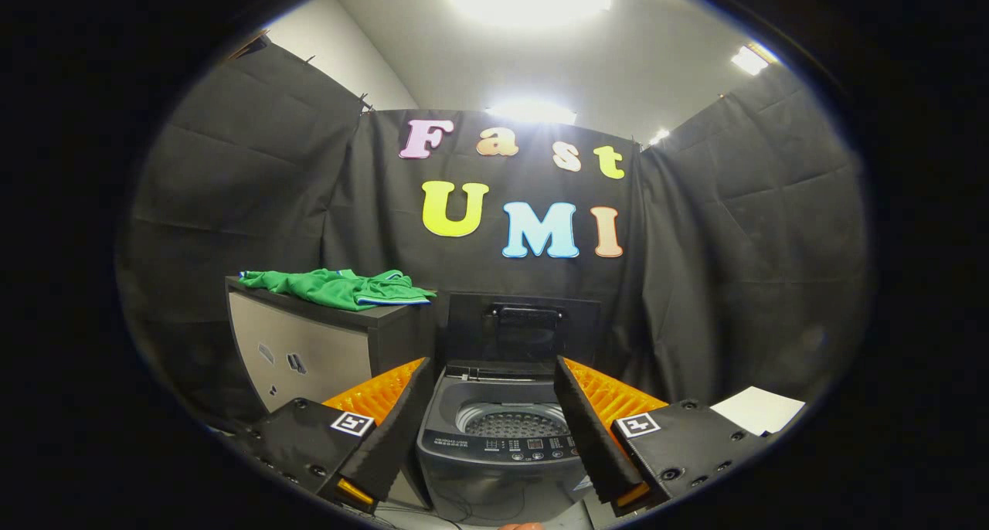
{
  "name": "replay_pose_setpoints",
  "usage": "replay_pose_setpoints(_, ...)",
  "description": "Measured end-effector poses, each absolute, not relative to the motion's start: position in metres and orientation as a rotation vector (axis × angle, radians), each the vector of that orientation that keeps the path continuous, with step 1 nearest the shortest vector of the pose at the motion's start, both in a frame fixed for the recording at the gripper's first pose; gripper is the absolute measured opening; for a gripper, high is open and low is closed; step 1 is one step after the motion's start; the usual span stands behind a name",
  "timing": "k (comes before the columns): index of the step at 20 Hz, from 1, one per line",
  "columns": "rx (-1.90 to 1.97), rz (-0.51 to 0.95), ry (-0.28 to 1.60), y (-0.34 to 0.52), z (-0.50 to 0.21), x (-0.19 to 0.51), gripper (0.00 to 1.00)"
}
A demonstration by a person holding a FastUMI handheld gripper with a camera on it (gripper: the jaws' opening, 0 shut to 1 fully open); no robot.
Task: Put the clothes into the washing machine and then close the washing machine lid.
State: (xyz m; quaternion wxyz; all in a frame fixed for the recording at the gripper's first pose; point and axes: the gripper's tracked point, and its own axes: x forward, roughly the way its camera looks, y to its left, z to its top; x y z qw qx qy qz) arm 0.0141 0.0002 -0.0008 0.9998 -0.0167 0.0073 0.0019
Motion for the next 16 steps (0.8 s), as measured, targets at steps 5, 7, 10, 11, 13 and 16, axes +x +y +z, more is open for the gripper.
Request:
replay_pose_setpoints(5, -0.029, 0.007, 0.009, 0.002, 0.004, 0.017, 0.98)
replay_pose_setpoints(7, -0.023, 0.012, 0.006, 0.003, 0.008, 0.019, 0.98)
replay_pose_setpoints(10, -0.030, 0.018, 0.003, 0.006, 0.014, 0.024, 0.98)
replay_pose_setpoints(11, -0.031, 0.024, 0.001, 0.008, 0.017, 0.026, 0.98)
replay_pose_setpoints(13, -0.028, 0.034, -0.016, 0.011, 0.028, 0.029, 0.98)
replay_pose_setpoints(16, -0.019, 0.065, 0.026, 0.020, 0.025, 0.042, 0.98)
